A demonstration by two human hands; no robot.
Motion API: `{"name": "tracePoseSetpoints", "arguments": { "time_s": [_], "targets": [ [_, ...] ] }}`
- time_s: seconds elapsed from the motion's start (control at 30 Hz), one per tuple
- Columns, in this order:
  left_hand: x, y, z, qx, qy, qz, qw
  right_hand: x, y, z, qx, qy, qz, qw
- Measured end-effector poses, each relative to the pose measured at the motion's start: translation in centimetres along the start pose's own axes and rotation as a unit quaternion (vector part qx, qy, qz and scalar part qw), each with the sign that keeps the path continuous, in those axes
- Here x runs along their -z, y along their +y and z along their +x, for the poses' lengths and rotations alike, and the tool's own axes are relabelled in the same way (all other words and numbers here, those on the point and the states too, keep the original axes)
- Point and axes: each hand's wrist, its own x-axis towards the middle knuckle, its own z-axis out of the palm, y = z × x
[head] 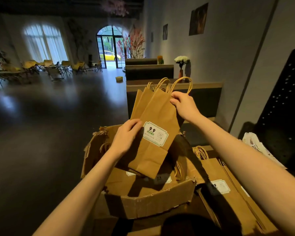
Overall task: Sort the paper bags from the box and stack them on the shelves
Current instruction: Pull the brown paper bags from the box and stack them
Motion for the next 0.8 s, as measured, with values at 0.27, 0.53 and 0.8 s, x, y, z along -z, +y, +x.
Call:
{"name": "tracePoseSetpoints", "arguments": {
  "time_s": [0.27, 0.53, 0.8],
  "targets": [
    [-2.3, 3.0, -0.2, 0.0, 0.018, -0.002, 1.0, 1.7, 1.2, -1.9, 0.014, 0.062, 0.033, 0.997],
    [-10.6, 7.8, 1.4, 0.026, 0.059, -0.09, 0.994, 5.1, 10.2, -4.0, -0.19, -0.08, 0.235, 0.95],
    [-22.9, 12.7, 2.3, 0.084, 0.059, -0.124, 0.987, 12.3, 18.4, -5.3, -0.249, -0.088, 0.479, 0.837]
  ]
}}
